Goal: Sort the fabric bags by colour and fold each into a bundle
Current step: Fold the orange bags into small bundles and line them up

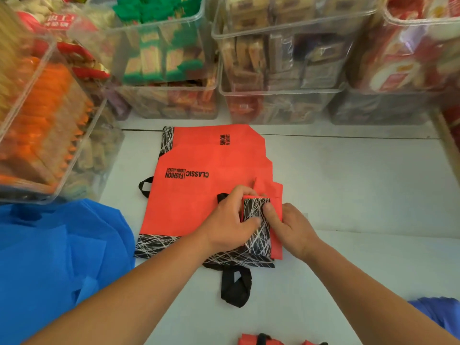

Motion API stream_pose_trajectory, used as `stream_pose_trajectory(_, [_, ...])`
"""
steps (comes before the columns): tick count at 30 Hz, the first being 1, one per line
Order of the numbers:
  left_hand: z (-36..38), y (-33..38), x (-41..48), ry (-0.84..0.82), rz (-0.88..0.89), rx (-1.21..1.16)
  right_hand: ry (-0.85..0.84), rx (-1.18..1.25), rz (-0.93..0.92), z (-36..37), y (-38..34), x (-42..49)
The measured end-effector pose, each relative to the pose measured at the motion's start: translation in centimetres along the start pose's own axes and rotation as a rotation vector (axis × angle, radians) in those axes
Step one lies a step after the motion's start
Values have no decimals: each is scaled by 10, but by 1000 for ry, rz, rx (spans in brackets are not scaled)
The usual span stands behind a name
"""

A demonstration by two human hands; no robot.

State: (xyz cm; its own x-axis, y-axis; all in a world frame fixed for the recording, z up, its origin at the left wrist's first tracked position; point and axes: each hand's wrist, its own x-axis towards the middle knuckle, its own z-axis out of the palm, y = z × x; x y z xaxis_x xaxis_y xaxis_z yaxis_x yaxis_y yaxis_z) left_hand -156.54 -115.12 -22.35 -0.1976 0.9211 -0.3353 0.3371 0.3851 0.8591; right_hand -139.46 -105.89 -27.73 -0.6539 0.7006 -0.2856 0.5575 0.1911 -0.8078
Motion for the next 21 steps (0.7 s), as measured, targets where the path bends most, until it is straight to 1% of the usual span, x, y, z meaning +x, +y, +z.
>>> stream_pose_trajectory(2, [4, -2, 14, 12, -27, 11, 77, 74, 85, 1, 1, 6])
stream_pose_trajectory(4, [6, -9, 22, 36, -72, 67, 175, 52, 58, 4, -1, 11])
stream_pose_trajectory(6, [4, -17, 26, 43, -91, 36, 234, 25, 19, 8, -3, 18])
stream_pose_trajectory(8, [0, -22, 24, -23, -77, 38, 258, 3, 33, 8, -1, 27])
stream_pose_trajectory(10, [-3, -20, 21, -69, -25, 196, 270, -25, 55, 3, 1, 36])
stream_pose_trajectory(12, [-7, -18, 21, -1, 10, 388, 269, -32, 84, -1, 3, 45])
stream_pose_trajectory(14, [-8, -16, 20, 86, -11, 451, 268, -36, 113, -1, 6, 51])
stream_pose_trajectory(16, [-4, -17, 20, 138, -20, 399, 293, -35, 121, 0, 9, 54])
stream_pose_trajectory(18, [3, -23, 20, 157, -46, 292, 309, -44, 118, 0, 10, 56])
stream_pose_trajectory(21, [12, -28, 19, 138, -79, 12, 315, -72, 134, -1, 9, 59])
